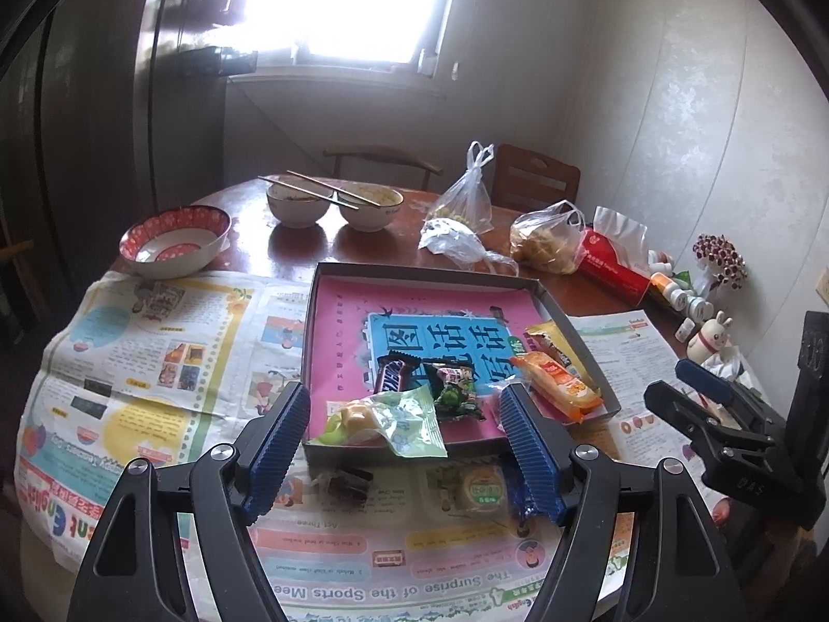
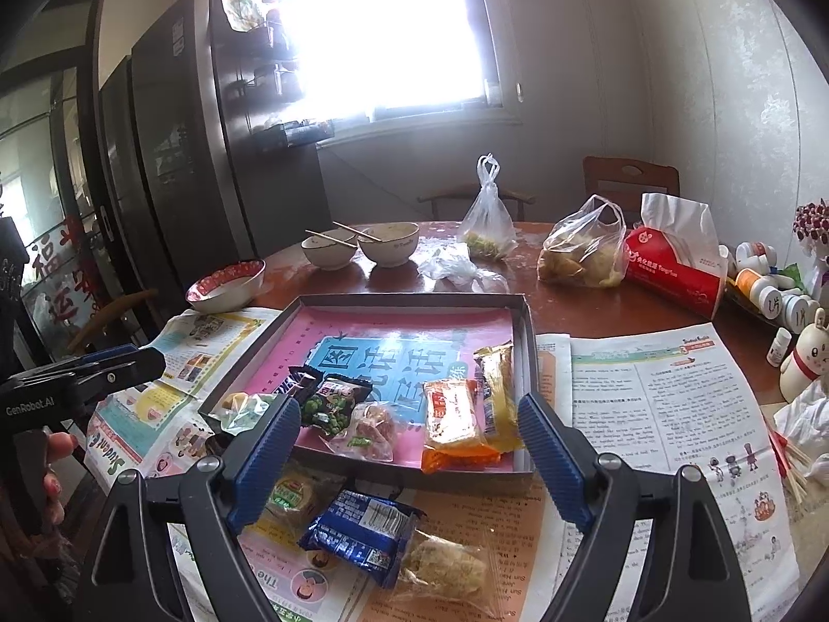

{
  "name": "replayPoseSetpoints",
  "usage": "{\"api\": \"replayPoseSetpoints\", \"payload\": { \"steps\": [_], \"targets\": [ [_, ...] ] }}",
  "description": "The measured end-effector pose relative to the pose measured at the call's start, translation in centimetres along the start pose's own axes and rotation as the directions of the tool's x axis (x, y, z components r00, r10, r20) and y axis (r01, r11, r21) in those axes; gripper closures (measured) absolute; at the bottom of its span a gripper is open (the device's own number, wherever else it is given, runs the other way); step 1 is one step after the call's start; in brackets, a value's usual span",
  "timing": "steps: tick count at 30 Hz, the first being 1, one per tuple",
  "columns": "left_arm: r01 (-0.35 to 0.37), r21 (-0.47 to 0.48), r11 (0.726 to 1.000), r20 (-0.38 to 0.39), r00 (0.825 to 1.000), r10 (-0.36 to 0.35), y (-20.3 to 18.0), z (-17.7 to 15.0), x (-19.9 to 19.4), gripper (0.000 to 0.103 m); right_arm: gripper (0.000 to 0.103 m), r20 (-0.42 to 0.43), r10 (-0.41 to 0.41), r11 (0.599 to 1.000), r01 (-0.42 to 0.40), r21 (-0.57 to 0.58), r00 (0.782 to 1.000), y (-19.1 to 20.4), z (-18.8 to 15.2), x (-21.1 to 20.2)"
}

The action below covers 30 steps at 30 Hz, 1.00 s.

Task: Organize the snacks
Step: 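Withdraw both grippers from the tray toward the remaining snacks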

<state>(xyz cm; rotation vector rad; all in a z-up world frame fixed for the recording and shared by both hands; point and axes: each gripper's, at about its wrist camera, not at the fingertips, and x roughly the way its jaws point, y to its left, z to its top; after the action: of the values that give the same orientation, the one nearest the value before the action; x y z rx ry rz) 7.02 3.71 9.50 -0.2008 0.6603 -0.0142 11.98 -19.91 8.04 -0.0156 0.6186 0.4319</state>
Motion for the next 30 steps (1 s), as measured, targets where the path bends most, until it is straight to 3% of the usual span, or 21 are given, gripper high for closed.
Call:
{"api": "replayPoseSetpoints", "payload": {
  "steps": [11, 30],
  "targets": [
    [0.028, 0.045, 0.999, 0.001, 1.0, -0.028, -1.3, -0.4, -1.2, 0.026, 0.017, 0.009, -0.02, 1.0, 0.02, 0.002, 1.0, -0.5, -0.2, -1.8],
    [0.045, 0.098, 0.994, -0.101, 0.994, -0.035, -3.5, -2.2, 1.3, 0.026, 0.016, -0.066, -0.034, 0.999, 0.035, 0.007, 0.997, -1.2, -3.1, -1.8]
  ]
}}
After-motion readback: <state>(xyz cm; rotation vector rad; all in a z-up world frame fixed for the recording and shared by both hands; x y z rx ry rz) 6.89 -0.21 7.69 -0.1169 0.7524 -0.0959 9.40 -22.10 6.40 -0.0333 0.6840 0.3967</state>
